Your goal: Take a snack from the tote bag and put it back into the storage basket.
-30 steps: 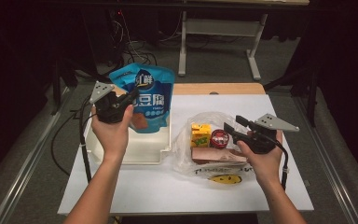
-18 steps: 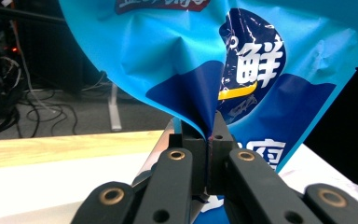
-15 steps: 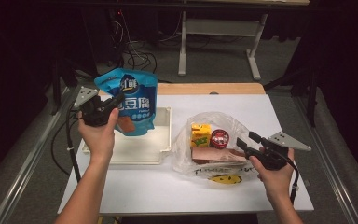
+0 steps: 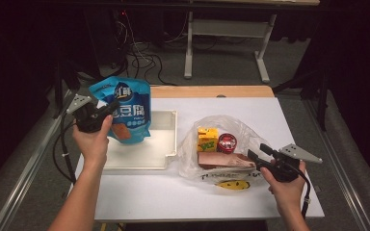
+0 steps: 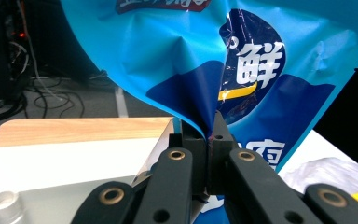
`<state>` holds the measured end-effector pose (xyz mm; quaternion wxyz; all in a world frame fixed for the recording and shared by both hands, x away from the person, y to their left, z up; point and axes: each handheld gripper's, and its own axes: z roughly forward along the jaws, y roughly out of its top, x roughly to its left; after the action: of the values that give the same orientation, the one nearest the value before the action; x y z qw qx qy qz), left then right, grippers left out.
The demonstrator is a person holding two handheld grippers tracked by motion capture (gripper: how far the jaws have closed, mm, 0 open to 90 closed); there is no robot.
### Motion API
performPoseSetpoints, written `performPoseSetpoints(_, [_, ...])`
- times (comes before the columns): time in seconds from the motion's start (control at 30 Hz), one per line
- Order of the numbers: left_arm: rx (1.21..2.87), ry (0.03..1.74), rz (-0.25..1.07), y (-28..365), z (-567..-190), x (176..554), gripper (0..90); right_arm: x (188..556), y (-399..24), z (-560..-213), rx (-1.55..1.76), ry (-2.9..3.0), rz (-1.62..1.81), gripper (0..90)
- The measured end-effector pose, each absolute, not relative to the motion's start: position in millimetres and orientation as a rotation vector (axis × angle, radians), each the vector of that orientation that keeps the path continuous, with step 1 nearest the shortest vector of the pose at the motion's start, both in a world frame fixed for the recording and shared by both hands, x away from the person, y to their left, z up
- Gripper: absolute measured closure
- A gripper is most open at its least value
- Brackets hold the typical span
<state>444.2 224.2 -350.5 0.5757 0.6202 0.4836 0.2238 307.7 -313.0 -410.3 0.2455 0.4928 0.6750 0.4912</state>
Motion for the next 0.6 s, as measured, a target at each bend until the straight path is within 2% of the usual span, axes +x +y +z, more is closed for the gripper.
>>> performPoseSetpoints(0.6, [1.417,1.106,0.559,249,-387,468,89.3,308,-318,-418,1.387,1.832,1.333,42.1])
